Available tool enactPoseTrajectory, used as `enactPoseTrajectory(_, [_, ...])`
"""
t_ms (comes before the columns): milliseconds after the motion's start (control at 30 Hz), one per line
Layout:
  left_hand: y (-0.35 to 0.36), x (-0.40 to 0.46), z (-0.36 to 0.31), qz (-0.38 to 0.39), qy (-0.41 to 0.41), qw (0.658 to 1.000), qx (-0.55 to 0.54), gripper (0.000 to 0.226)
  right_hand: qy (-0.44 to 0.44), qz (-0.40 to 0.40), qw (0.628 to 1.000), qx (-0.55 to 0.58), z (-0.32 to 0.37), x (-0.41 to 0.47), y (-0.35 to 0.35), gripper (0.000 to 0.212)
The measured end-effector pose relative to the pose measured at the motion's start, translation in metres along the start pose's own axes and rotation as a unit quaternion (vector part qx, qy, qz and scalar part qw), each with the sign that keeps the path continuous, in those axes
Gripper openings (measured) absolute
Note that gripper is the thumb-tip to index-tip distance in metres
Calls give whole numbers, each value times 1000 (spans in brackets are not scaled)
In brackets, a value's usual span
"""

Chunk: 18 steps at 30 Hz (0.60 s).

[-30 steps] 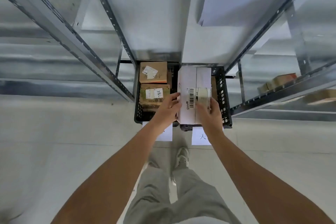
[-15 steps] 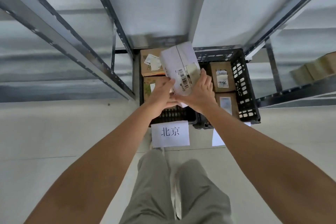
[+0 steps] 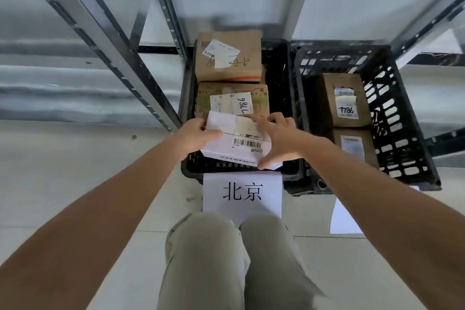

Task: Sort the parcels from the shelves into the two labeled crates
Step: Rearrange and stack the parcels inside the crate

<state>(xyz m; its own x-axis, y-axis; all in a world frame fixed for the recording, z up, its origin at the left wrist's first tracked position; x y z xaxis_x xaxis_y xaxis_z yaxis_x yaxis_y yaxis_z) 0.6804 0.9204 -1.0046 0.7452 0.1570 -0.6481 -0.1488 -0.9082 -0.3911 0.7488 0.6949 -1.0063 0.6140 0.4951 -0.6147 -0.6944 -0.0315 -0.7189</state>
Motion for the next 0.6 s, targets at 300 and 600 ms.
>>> enactPoseTrajectory(300, [17, 20, 48, 21, -57, 994, -86, 14, 55, -38, 982, 179, -28, 18, 45, 104])
enactPoseTrajectory(600, [41, 62, 65, 46, -122, 990, -47, 38, 199, -29, 911, 359, -44, 65, 79, 87])
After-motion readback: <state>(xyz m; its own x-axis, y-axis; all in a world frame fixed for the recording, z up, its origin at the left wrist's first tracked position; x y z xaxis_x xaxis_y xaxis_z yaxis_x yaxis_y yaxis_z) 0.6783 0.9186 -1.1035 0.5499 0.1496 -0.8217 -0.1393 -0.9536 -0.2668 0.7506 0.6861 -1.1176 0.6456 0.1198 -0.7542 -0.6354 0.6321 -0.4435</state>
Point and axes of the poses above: each hand's wrist, its own x-axis towards the middle knuckle, its own y-axis out of the palm, z = x × y, the point moved 1 cm from there along x, towards the middle knuckle, and after that the axes turned 1 degree about x, right-handed, at the moved point
